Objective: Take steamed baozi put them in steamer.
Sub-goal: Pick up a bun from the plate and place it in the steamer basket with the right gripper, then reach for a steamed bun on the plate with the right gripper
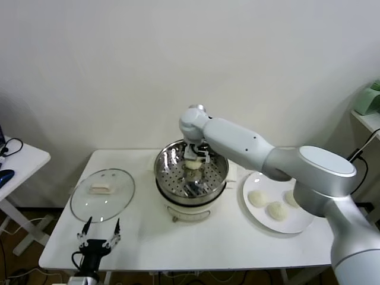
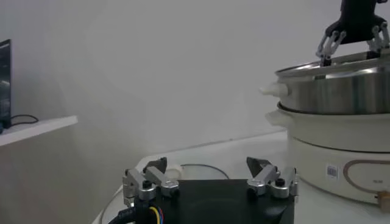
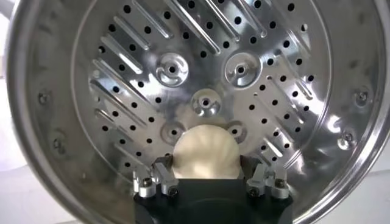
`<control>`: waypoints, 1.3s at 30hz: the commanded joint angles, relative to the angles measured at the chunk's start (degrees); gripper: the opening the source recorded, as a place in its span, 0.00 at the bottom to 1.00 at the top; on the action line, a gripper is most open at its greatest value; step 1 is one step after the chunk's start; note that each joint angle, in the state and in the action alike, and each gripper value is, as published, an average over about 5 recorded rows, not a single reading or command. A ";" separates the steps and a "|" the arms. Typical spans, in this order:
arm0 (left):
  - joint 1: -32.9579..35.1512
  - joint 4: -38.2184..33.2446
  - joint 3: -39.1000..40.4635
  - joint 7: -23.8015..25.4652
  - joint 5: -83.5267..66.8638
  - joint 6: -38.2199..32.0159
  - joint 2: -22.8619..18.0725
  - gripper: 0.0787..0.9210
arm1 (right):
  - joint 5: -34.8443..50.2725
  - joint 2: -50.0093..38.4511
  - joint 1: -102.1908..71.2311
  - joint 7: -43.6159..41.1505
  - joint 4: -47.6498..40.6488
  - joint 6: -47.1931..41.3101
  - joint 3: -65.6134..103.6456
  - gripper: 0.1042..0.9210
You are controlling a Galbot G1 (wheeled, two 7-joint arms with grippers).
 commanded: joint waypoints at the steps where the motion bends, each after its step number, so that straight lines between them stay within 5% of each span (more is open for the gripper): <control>1: 0.11 0.31 -0.04 -0.06 0.04 -0.14 -0.09 0.88 | -0.58 0.89 -0.69 0.16 -1.24 0.74 0.11 0.85; 13: 0.14 0.16 0.07 -0.09 0.08 -0.08 -0.23 0.88 | 7.51 -4.21 4.06 -2.54 4.44 1.28 -0.75 0.88; 20: -0.06 0.28 0.40 -0.09 0.27 0.06 -0.29 0.88 | 29.94 -15.74 14.96 -5.90 12.46 -10.35 -7.83 0.88; 27: -0.77 0.04 1.05 -2.54 -0.25 0.44 -0.27 0.88 | 54.80 -27.42 22.86 -7.73 10.05 -24.44 -19.08 0.88; 39: -0.34 -1.46 0.95 -3.58 -0.10 1.79 -0.43 0.88 | 56.73 -39.49 13.45 -5.86 6.89 -32.14 -19.64 0.88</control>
